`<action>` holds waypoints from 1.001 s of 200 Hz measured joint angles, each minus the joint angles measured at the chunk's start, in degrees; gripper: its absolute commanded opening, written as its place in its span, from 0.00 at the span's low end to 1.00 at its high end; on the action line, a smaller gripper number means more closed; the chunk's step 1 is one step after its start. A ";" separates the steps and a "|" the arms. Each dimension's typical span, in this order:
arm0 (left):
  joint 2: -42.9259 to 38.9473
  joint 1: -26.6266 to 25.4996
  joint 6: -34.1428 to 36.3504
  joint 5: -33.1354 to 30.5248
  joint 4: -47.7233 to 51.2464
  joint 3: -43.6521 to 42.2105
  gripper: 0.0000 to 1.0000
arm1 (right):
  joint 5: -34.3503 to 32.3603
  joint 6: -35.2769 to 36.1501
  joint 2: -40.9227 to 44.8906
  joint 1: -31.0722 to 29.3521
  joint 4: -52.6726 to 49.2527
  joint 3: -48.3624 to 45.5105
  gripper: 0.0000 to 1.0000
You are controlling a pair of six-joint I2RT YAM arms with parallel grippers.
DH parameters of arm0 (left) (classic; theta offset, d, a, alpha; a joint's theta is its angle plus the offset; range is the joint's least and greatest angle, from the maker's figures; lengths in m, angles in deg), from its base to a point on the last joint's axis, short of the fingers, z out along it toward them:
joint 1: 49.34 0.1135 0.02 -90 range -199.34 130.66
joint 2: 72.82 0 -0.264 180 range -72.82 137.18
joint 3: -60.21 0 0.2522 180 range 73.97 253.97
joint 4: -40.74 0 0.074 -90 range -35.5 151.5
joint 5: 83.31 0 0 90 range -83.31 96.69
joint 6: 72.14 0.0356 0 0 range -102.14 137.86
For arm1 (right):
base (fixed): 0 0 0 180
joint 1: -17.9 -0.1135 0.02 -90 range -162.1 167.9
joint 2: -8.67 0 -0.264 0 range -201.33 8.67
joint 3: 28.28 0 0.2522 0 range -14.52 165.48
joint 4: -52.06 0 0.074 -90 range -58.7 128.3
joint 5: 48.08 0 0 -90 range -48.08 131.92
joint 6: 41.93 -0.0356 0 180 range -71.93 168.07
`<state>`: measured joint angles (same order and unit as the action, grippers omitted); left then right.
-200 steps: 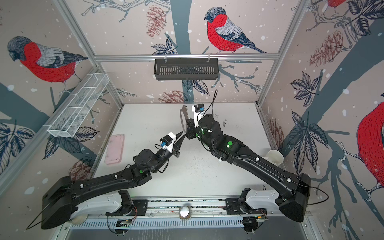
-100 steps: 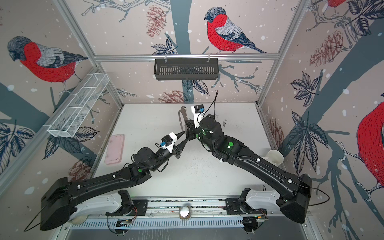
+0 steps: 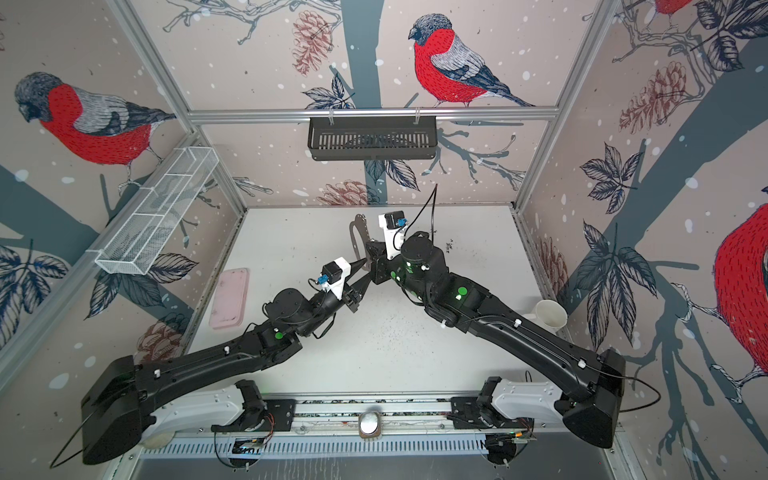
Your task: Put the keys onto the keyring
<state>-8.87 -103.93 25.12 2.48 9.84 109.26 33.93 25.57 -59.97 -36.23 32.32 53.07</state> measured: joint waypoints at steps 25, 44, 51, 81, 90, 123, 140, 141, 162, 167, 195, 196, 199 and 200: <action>-0.02 0.04 -0.04 1.20 0.00 0.00 0.25 | -0.02 0.15 0.00 -0.20 0.00 0.00 0.00; -0.04 0.04 -0.26 2.01 0.02 0.00 0.19 | 0.00 0.20 0.00 -0.22 0.02 0.00 0.00; -0.04 0.04 -0.42 2.54 0.04 0.00 0.17 | 0.00 0.20 0.00 -0.22 0.02 0.00 0.00; -0.17 0.04 -0.42 2.69 0.28 0.07 0.09 | 0.00 0.20 0.00 -0.24 0.02 -0.02 0.00; -0.22 0.04 -0.39 2.71 0.26 0.04 0.06 | 0.00 0.20 0.00 -0.26 0.02 -0.02 0.00; -0.24 0.04 -0.37 3.13 0.31 0.04 0.00 | -0.04 0.22 0.07 -0.28 0.20 -0.11 0.00; -0.28 0.04 -0.28 3.13 0.35 0.07 0.00 | -0.07 0.20 0.11 -0.28 0.26 -0.17 0.00; -0.31 0.04 -0.24 3.13 0.35 0.07 0.00 | -0.07 0.20 0.11 -0.28 0.28 -0.17 0.00; -0.57 0.04 0.20 3.10 0.57 0.07 0.00 | -0.07 0.22 0.11 -0.28 0.42 -0.22 0.00; -0.59 0.04 0.24 3.10 0.63 0.07 0.00 | -0.07 0.22 0.11 -0.28 0.44 -0.22 0.00; -0.74 0.04 0.66 3.08 0.94 0.07 0.00 | -0.33 0.22 0.46 -0.28 0.52 -0.57 0.00; -0.74 0.04 0.66 3.08 0.94 0.07 0.00 | -0.35 0.22 0.50 -0.28 0.55 -0.61 0.00; -0.79 0.04 0.68 3.08 1.01 0.07 0.00 | -0.50 0.22 0.61 -0.28 0.66 -0.72 0.00; -0.81 0.04 0.68 3.08 1.03 0.07 0.00 | -0.50 0.22 0.68 -0.28 0.72 -0.81 0.00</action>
<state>-9.68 -103.88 25.80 5.57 10.87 109.32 33.43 25.79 -59.30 -36.51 33.04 52.27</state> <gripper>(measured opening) 0.049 0.057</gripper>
